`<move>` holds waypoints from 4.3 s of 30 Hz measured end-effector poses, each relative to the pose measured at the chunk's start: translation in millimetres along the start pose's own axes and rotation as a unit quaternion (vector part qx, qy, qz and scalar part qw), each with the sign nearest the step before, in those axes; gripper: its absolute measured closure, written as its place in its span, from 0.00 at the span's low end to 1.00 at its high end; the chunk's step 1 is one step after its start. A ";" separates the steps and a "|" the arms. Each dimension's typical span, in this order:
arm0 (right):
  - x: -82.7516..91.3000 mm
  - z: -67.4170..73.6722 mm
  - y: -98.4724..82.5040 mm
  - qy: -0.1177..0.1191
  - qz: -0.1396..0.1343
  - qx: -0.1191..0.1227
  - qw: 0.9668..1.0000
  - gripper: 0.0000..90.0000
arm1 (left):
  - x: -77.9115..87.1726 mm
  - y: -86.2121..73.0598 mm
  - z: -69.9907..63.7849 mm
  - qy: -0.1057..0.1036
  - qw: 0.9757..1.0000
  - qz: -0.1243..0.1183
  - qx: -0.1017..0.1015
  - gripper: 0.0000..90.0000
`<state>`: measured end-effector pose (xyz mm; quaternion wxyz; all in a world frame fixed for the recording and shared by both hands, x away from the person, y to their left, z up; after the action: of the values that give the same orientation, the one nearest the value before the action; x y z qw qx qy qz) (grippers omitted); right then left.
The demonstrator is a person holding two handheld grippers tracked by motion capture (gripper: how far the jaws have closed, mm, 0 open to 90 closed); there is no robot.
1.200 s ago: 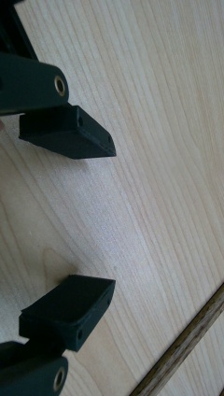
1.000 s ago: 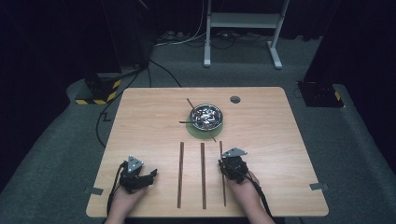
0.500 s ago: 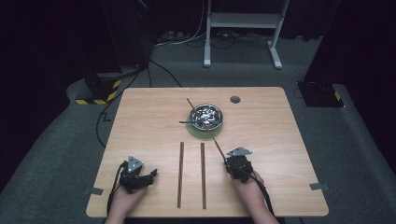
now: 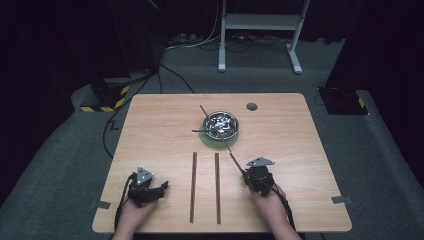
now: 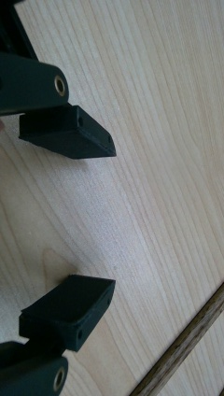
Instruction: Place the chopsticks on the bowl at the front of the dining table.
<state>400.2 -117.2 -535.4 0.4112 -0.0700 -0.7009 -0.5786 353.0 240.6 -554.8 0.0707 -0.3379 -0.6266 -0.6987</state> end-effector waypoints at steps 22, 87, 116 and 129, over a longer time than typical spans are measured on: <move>5.2 -4.9 4.2 -0.012 -0.002 0.017 1.000 0.94 | -0.1 0.1 0.1 -0.001 1.000 0.000 -0.001 0.34; -66.5 -2.0 144.3 -0.029 -0.029 0.042 0.998 0.94 | -0.1 0.2 1.4 -0.006 1.000 -0.004 0.006 0.34; -117.3 -1.0 173.4 -0.038 -0.003 0.031 0.999 0.93 | 0.2 0.1 1.4 -0.007 1.000 -0.004 0.008 0.34; -130.9 -6.6 182.9 -0.041 0.007 0.018 0.999 0.93 | 0.3 0.0 1.1 -0.007 1.000 -0.004 0.008 0.34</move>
<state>593.8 -14.8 -483.7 0.3877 -0.0910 -0.7270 -0.5594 353.2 241.6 -554.6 0.0666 -0.3396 -0.6339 -0.6917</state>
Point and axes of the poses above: each handheld gripper's, and its own axes: x roughly backward along the jaws, y roughly out of its top, z roughly to its left, the point moved 4 cm from there along -x, roughly forward along the jaws, and after that the axes turned 7 degrees about -z, right-handed, at the moved point
